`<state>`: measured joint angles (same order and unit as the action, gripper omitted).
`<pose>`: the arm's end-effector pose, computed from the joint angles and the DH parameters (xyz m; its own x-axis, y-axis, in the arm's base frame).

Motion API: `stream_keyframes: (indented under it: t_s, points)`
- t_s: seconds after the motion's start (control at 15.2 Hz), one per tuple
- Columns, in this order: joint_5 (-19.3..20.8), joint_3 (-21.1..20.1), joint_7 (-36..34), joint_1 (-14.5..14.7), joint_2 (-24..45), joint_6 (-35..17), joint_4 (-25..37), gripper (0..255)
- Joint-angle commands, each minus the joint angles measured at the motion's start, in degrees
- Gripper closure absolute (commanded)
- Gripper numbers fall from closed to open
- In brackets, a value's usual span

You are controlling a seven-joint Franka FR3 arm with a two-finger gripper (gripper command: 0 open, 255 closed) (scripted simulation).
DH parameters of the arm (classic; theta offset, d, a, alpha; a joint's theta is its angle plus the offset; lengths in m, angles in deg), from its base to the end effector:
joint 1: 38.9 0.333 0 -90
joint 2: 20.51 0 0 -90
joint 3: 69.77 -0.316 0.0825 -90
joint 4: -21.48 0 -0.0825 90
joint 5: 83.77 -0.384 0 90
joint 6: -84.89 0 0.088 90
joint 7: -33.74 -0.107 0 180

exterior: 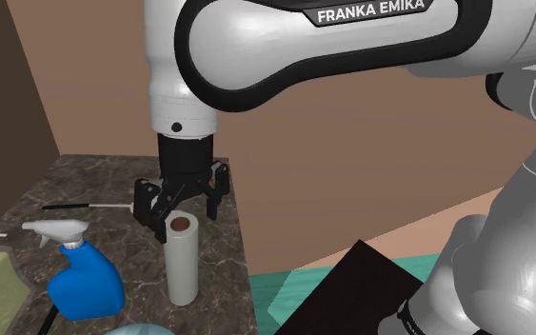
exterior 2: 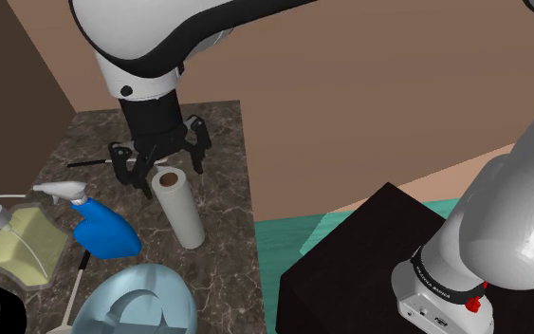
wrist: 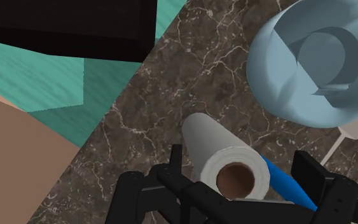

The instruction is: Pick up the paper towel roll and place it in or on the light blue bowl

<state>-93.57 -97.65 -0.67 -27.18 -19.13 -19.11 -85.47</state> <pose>0.4238 0.3664 0.4940 0.9857 0.0508 -0.1608 0.0350 -0.9944 -0.0993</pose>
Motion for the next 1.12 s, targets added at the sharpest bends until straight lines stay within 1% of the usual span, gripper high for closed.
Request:
stream_keyframes:
  t_s: [0.0, 0.2, 0.73, 0.79, 1.06]
  points:
    - [0.07, -0.16, -0.16, 0.17, 0.33, -1.36, -1.01, 0]
    - [0.06, -0.37, -0.17, 0.41, 0.64, -4.07, -3.41, 0]
    - [0.06, -0.37, -0.16, 0.41, 0.63, -4.06, -3.40, 0]
    - [0.06, -0.37, -0.16, 0.41, 0.63, -4.06, -3.40, 255]
    - [0.05, -0.37, -0.17, 0.41, 0.62, -4.06, -3.41, 255]
